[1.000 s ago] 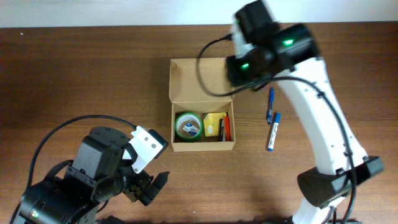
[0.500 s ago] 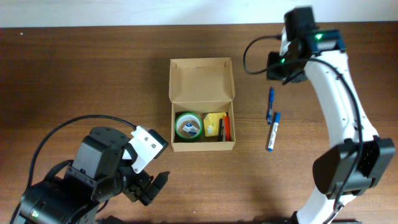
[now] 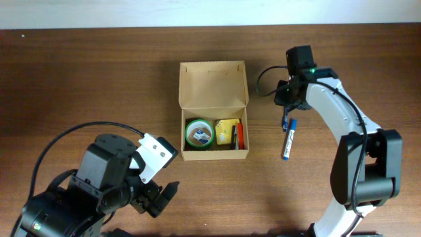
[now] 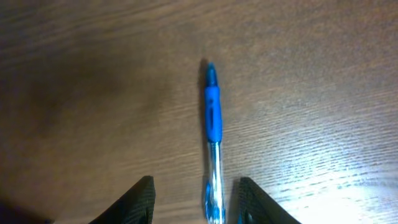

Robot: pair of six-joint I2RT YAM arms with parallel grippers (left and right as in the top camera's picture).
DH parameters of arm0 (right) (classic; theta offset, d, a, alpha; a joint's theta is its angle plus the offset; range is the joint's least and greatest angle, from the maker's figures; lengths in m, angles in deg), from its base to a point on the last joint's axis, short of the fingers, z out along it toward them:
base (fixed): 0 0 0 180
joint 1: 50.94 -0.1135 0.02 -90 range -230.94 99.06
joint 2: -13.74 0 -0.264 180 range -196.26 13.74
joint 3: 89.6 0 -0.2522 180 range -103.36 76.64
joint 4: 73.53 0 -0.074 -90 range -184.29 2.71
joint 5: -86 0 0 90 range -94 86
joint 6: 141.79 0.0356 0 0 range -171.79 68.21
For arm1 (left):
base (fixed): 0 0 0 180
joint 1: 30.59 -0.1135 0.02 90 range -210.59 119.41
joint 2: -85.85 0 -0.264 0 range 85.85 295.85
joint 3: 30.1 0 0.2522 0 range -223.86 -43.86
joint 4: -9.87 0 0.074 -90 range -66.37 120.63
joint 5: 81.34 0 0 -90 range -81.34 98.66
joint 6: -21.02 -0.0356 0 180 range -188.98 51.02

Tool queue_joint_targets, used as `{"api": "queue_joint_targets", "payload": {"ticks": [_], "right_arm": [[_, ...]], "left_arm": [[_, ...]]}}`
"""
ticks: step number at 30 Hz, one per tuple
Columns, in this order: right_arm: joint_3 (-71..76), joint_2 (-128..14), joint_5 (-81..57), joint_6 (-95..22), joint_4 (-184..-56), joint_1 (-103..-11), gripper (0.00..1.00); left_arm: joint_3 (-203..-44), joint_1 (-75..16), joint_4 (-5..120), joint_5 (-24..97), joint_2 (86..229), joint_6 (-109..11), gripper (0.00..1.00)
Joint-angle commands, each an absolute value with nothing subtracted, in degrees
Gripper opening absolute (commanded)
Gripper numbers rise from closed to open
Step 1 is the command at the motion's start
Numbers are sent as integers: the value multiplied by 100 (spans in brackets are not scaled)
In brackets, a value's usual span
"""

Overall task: Pack container
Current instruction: 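Lower the right gripper and grasp the blue pen, lift it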

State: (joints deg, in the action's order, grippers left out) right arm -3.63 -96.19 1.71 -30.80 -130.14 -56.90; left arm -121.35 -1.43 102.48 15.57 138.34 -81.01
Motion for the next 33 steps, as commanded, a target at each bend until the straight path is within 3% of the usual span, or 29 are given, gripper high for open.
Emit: {"api": "queue_joint_targets", "payload": {"ticks": [1,33], "right_arm": [[-160,-9636,438,-2726,-12885,-5644,45],[218,-10301,-39,-3036,-12037,-5641,45]], "left_arm": [[-12207,-162,10235,1638,13825,-8195,100],[-12207,-162,10235,1638,13827,-8193,100]]}}
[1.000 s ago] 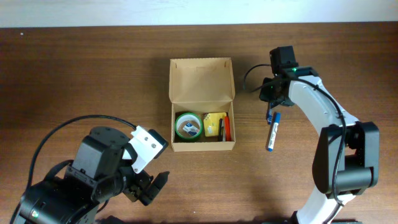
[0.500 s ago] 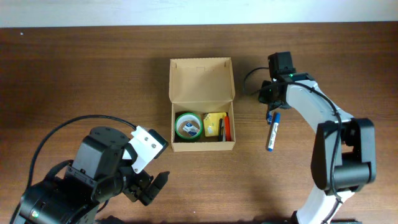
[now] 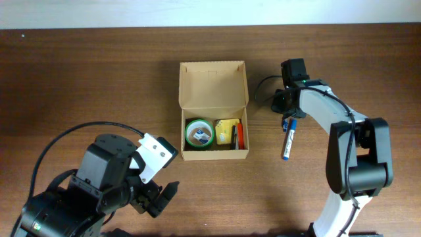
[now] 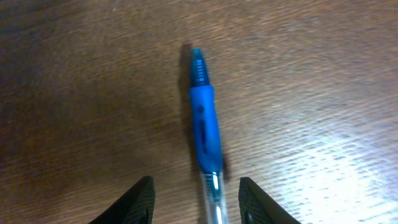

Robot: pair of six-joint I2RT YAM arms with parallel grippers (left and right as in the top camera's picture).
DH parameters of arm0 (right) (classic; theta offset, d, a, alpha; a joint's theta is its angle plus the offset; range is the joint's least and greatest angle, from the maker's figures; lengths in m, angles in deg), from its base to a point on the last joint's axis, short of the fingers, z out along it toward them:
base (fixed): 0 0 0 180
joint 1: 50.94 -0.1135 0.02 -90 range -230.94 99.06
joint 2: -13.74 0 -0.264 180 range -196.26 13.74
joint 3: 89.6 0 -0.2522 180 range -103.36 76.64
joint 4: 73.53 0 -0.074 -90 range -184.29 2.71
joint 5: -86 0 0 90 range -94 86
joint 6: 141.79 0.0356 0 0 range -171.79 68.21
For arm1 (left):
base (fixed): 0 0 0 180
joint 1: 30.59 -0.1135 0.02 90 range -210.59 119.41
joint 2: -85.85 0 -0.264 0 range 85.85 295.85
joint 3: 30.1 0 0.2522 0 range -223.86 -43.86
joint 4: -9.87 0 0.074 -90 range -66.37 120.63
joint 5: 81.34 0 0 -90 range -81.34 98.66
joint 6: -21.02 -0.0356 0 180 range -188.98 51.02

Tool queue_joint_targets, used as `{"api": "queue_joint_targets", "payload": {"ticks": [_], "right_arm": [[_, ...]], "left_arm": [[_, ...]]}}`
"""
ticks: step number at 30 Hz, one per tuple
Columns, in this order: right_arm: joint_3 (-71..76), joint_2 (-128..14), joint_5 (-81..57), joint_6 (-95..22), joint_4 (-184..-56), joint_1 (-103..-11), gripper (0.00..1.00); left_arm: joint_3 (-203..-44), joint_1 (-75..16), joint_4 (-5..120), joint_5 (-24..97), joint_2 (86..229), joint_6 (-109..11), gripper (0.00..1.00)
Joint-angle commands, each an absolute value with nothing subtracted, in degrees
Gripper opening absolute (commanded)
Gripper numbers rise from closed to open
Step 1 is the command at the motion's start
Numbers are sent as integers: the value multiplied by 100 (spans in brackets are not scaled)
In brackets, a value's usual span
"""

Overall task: Pack container
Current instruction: 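Lower the right gripper and grasp the blue pen, lift it, then carry the blue pen into the box beside the tape roll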

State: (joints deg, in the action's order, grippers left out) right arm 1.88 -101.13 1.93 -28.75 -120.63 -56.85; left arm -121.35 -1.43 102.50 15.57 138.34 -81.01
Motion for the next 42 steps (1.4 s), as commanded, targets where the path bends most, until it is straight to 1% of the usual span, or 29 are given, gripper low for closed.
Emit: {"api": "queue_joint_targets", "payload": {"ticks": [1,8,11,13,18,23,27,31,42], "right_arm": [[218,-10346,-58,-3036,-12035,-5641,45],[218,-10462,-211,-3034,-12037,-5641,44],[218,-10462,-209,-3036,-12037,-5641,34],[218,-10462,-209,-3034,-12042,-5641,26],[218,-10462,-207,-3036,-12048,-5641,17],[192,-10460,-207,-3039,-12090,-5641,4],[-81,-10458,-211,-3036,-12415,-5641,4],[-700,-10447,-209,-3039,-13064,-5644,4],[-3498,-10259,-233,-3056,-15445,-5661,4]], "left_arm": [[-12207,-162,10235,1640,13827,-8193,100],[-12207,-162,10235,1638,13825,-8193,100],[-12207,-162,10235,1638,13825,-8195,100],[-12207,-162,10235,1640,13825,-8193,100],[-12207,-162,10235,1640,13827,-8193,100],[-12207,-162,10235,1638,13825,-8193,100],[-12207,-162,10235,1638,13825,-8193,100],[-12207,-162,10235,1638,13827,-8193,100],[-12207,-162,10235,1638,13827,-8193,99]]}}
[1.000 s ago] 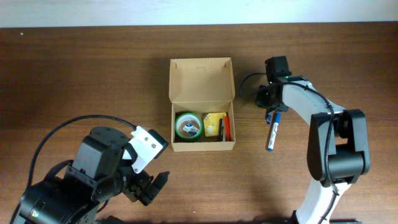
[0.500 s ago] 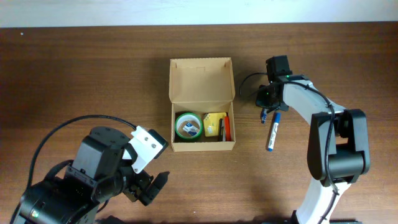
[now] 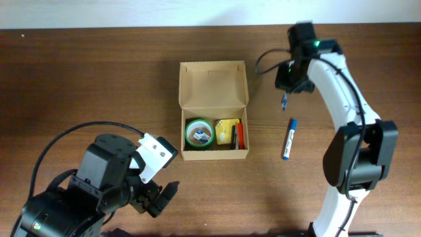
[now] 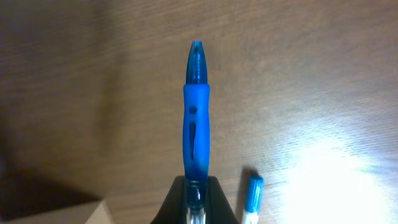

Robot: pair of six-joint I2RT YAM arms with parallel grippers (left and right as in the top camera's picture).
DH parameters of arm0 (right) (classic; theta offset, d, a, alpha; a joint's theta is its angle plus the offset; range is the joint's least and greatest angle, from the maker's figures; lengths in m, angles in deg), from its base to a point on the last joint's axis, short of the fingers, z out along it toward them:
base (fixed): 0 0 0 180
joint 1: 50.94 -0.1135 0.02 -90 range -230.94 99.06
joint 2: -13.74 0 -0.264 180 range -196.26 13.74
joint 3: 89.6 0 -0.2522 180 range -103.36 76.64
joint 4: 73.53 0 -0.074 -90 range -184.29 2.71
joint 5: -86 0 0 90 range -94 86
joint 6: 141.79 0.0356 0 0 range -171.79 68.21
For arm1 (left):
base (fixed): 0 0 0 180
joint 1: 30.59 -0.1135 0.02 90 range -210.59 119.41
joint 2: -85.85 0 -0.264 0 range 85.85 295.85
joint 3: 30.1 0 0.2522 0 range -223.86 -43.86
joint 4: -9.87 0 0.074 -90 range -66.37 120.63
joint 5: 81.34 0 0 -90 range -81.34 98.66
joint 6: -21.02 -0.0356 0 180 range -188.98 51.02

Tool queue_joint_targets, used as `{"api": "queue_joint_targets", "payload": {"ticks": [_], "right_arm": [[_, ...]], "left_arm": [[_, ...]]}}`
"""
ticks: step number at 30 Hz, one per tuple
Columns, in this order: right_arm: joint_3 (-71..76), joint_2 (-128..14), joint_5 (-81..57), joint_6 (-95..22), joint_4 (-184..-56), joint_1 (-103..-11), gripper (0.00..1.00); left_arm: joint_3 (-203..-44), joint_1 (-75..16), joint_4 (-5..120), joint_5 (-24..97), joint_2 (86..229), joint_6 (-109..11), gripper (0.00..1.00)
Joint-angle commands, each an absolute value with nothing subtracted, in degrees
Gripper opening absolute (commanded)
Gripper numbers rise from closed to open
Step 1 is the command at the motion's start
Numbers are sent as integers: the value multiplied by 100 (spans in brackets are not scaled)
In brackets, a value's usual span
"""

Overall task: Pack container
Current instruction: 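Carry the blue pen into the box beside the tape roll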

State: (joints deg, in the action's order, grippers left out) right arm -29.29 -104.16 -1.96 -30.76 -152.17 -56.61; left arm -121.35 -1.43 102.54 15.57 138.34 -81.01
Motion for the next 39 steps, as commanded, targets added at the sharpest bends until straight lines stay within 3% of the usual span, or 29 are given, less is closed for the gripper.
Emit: {"api": "queue_joint_targets", "payload": {"ticks": [1,13,27,39], "right_arm": [[-3657,-10224,-253,-3060,-15567,-5666,4],[-4531,-9654,-751,-3812,-16153,-6223,4],[-4488,-9645,-834,-7110,-16450,-7976,4],[-3769,-9660,-1645,-10396,-16459,-8323,4]], "left_arm": [[-12207,-162,10235,1638,13827,-8193,100],[-12207,-162,10235,1640,13827,-8193,100],[-12207,-162,10232,1640,13825,-8193,100],[-12207,-162,10235,1640,13827,-8193,100]]}}
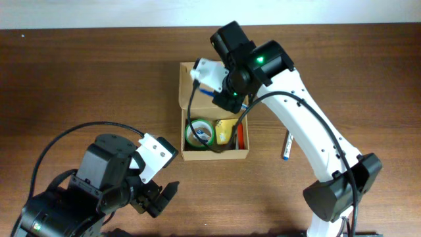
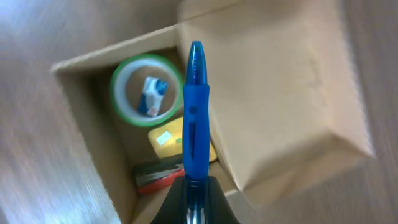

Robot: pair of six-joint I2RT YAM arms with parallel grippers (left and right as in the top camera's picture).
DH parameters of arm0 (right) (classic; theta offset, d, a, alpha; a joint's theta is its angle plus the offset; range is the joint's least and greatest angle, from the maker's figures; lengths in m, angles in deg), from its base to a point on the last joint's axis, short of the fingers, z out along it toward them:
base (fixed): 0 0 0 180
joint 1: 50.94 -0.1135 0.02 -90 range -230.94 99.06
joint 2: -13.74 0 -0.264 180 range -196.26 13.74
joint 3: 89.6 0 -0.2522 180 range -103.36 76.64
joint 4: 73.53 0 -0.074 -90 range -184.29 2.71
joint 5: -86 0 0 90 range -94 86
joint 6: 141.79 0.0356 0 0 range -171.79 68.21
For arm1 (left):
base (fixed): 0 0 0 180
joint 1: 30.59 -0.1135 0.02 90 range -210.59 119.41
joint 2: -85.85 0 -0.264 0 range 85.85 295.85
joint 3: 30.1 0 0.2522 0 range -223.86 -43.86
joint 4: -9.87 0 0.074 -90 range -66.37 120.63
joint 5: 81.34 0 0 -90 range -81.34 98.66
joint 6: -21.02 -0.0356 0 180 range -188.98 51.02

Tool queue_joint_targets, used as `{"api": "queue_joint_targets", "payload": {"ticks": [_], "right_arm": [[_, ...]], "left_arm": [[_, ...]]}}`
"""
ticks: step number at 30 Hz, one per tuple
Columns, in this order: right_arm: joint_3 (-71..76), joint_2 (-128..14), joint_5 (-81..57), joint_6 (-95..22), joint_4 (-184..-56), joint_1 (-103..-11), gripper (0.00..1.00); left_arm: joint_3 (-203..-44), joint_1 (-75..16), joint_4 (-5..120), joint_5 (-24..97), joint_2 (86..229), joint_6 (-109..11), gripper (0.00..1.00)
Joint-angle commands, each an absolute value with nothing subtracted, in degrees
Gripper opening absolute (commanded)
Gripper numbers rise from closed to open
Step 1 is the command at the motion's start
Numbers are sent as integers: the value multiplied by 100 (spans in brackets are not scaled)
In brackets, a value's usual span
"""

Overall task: Pack container
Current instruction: 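Carry the blue pen into the box beside the tape roll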

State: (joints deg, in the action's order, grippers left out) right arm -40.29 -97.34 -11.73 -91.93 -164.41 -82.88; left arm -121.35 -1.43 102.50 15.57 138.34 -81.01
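The open cardboard box (image 1: pixel 214 135) sits mid-table with its lid (image 2: pixel 280 93) folded back. Inside lie a green tape roll (image 2: pixel 147 93) with a small item in its hole, a yellow pad (image 2: pixel 165 140) and a red item (image 2: pixel 158 177). My right gripper (image 2: pixel 196 186) is shut on a blue pen (image 2: pixel 196 112) and hangs over the box (image 1: pixel 227 95). The pen points across the box interior. My left gripper (image 1: pixel 164 196) rests open at the lower left, far from the box.
A white marker with a blue cap (image 1: pixel 287 146) lies on the wooden table (image 1: pixel 79 79) right of the box, partly hidden under my right arm. My bulky left arm fills the lower left corner.
My right gripper, holding the blue pen, was above the bare table right of the box; now it is over the box. The marker and left arm have not moved.
My right gripper stood open over the blue pen lying on the table right of the box. It then sat lower around the pen. Later it was shut on the pen and raised off the table. Now the pen hangs over the box.
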Motion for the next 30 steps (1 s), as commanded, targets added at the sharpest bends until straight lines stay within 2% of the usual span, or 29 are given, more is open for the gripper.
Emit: {"api": "queue_joint_targets", "payload": {"ticks": [1,6,18,30], "right_arm": [[-3664,-9669,-1652,-10496,-16444,-8323,4],[-3143,-9737,-1650,-10559,-16129,-8323,4],[-2013,-9737,-1650,-10562,-14317,-8334,4],[-1203,-9737,-1645,-10861,-13405,-8360,4]], "left_arm": [[-12207,-162,10235,1640,13825,-8193,100],[-12207,-162,10235,1638,13825,-8193,100],[-12207,-162,10232,1640,13825,-8193,100],[-12207,-162,10235,1638,13825,-8193,100]]}}
